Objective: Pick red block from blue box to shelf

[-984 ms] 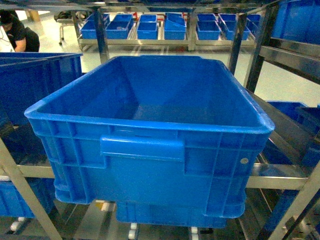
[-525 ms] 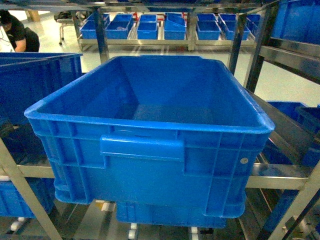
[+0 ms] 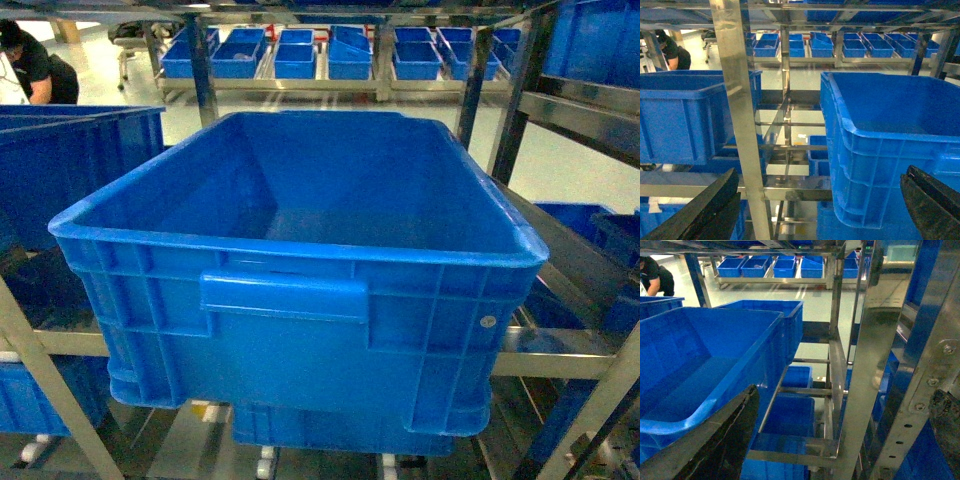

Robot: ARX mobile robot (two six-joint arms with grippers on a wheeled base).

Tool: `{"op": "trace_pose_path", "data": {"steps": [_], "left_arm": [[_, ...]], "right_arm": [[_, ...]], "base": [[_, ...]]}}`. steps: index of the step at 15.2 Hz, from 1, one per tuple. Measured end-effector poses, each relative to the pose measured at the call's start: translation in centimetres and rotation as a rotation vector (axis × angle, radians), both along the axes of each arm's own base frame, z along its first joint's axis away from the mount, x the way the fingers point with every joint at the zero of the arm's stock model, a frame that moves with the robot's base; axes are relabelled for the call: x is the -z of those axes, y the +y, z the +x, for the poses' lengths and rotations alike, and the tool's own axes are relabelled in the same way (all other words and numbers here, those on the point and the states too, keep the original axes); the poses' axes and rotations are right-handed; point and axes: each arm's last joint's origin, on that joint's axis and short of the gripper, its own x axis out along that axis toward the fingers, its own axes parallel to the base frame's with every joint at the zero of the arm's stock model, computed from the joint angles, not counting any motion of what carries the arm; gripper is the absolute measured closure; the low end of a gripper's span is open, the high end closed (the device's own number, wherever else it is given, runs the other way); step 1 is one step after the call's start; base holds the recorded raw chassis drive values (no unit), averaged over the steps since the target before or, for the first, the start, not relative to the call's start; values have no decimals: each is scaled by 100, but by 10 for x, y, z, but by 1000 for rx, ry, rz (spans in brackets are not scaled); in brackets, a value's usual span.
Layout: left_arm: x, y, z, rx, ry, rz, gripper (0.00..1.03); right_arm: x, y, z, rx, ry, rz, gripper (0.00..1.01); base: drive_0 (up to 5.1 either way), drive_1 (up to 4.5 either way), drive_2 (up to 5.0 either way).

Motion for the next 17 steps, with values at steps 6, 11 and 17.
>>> {"op": "trace_pose_path", "data": {"steps": [6,11,17], "left_arm": [[0,0,0,0,0,0,5],[0,0,0,0,0,0,5],[0,0,0,0,0,0,5]], "right_arm": [[0,0,0,0,0,0,3],[0,0,0,0,0,0,3],[0,0,0,0,0,0,3]], "base": [[0,0,0],[0,0,0],[0,0,0]]}}
